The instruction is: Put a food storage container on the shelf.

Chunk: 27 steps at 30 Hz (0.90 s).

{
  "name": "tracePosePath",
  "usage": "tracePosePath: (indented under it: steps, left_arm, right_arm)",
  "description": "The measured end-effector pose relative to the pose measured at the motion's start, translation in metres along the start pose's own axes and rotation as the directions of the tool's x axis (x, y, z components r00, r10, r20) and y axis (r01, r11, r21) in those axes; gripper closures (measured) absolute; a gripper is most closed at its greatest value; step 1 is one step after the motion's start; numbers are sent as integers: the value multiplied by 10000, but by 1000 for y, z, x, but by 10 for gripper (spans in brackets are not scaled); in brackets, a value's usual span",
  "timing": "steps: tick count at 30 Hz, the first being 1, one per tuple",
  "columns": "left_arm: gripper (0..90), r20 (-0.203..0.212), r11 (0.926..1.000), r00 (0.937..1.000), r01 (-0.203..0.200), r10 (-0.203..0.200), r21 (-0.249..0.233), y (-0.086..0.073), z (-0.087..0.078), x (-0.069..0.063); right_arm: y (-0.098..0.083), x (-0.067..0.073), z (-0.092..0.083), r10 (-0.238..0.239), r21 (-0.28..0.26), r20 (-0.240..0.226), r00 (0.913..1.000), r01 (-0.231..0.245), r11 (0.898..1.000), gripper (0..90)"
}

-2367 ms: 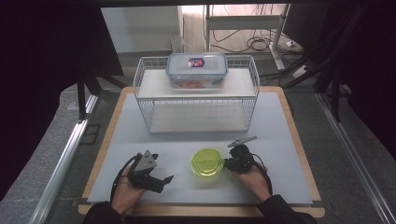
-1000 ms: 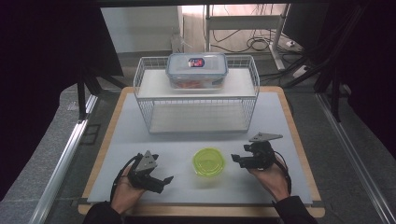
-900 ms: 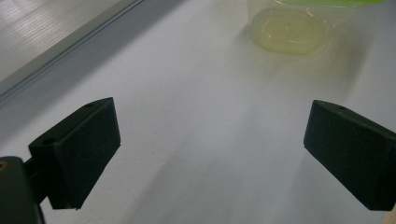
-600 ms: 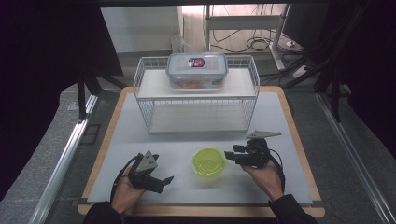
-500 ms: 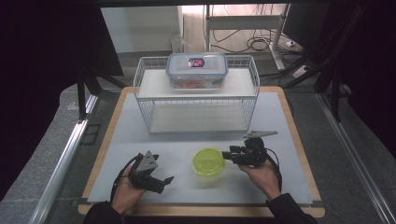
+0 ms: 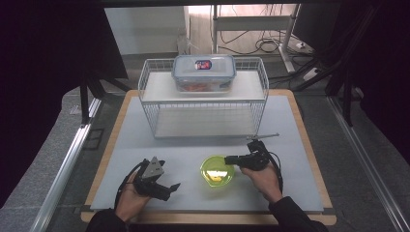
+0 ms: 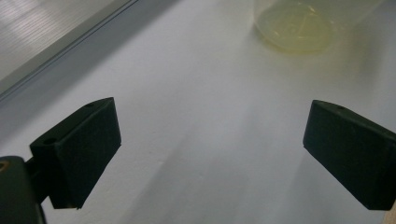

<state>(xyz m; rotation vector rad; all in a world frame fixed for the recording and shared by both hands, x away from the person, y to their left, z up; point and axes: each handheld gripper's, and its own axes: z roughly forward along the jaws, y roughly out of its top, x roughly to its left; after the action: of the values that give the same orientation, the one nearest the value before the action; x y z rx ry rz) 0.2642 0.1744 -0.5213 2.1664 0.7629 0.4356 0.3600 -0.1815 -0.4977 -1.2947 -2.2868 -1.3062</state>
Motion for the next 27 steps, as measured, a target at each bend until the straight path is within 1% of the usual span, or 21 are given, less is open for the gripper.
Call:
tracePosePath:
  steps: [2,4,6,7,9,13,15,16,19,22,24,25,27]
  left_arm:
    - [39,0,10000,10000,-1,1,-2,0,0,0]
    - [39,-8,10000,10000,-14,14,8,0,0,0]
    - [40,-15,10000,10000,-29,29,17,0,0,0]
    - [40,-15,10000,10000,-35,35,19,0,0,0]
    - [40,-21,10000,10000,-46,46,14,0,0,0]
    - [40,-26,10000,10000,-51,51,8,0,0,0]
    - [40,-39,10000,10000,-63,63,-4,0,0,-1]
    - [40,-43,10000,10000,-63,63,-10,0,0,-1]
    - [40,-30,10000,10000,-65,65,-1,0,0,-1]
    - [40,-13,10000,10000,-80,80,13,0,0,-1]
    - [40,-17,9999,9999,-103,103,29,0,0,-1]
    - [41,-18,9999,9999,-106,106,34,0,0,-1]
    - [40,-14,9999,9999,-108,108,33,1,1,-1]
  right_arm:
    - [1,0,0,240,41,-212,9995,-239,9997,804]
    - [2,-1,-1,481,43,-590,9971,-479,9988,813]
    - [2,-2,-2,858,36,-1121,9900,-859,9963,822]
    - [3,-2,-3,926,25,-1205,9884,-930,9957,823]
    - [4,-1,-4,881,-12,-1227,9885,-889,9960,827]
    - [6,0,-9,1003,-168,-1639,9814,-1044,9944,840]
    - [8,1,-10,895,-179,-1603,9830,-936,9955,841]
    - [8,1,-9,942,-198,-1676,9813,-989,9949,842]
    - [8,1,-9,923,-201,-1682,9814,-971,9951,842]
    - [9,3,-8,496,-152,-1645,9851,-528,9985,831]
    - [10,4,-8,82,-80,-1122,9936,-92,9999,813]
    - [9,4,-8,-21,-63,-941,9956,15,10000,807]
    - [8,0,-6,-13,-21,-736,9973,11,10000,788]
